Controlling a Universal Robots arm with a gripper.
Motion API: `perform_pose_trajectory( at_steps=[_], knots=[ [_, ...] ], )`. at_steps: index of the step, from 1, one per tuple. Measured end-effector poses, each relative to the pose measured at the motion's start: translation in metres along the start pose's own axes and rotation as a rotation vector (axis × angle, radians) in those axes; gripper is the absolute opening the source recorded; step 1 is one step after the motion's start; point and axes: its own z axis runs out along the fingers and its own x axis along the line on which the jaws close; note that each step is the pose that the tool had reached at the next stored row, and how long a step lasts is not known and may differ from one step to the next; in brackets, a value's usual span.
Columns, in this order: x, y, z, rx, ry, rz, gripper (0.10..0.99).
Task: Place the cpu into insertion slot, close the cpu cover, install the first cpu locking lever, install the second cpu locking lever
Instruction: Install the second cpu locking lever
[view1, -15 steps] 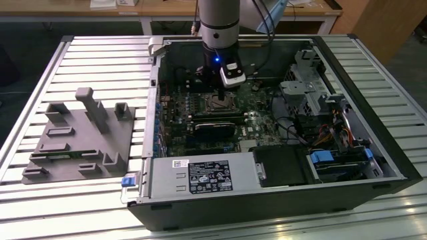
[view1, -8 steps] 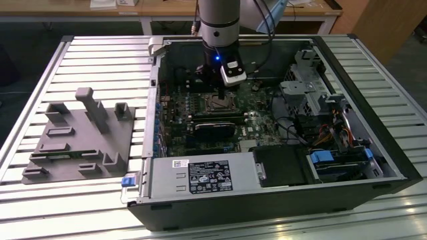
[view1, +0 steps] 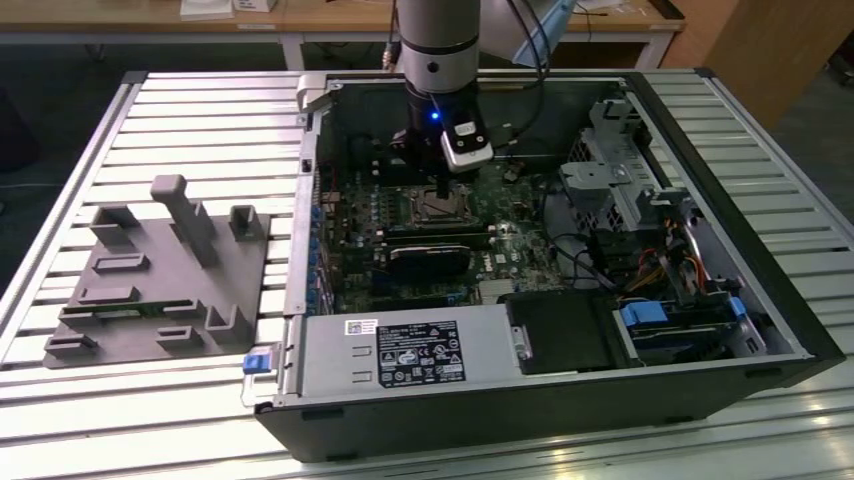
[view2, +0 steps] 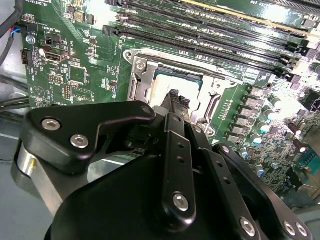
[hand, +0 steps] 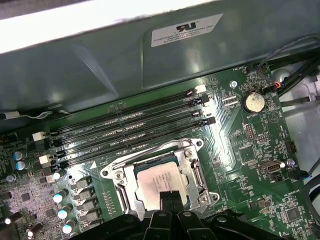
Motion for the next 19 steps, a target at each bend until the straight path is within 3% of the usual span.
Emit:
perform_pose_trajectory(
  at_steps=[5,13,19],
  knots=[
    [-0.0002,0.0,-0.0021,0.001,0.0001,0.0,0.106],
    [-0.0014,0.0007,-0.0151,0.0,0.0,0.0,0.106],
    [-0.0019,-0.0005,-0.0156,0.0,0.0001,0.0,0.106]
  ],
)
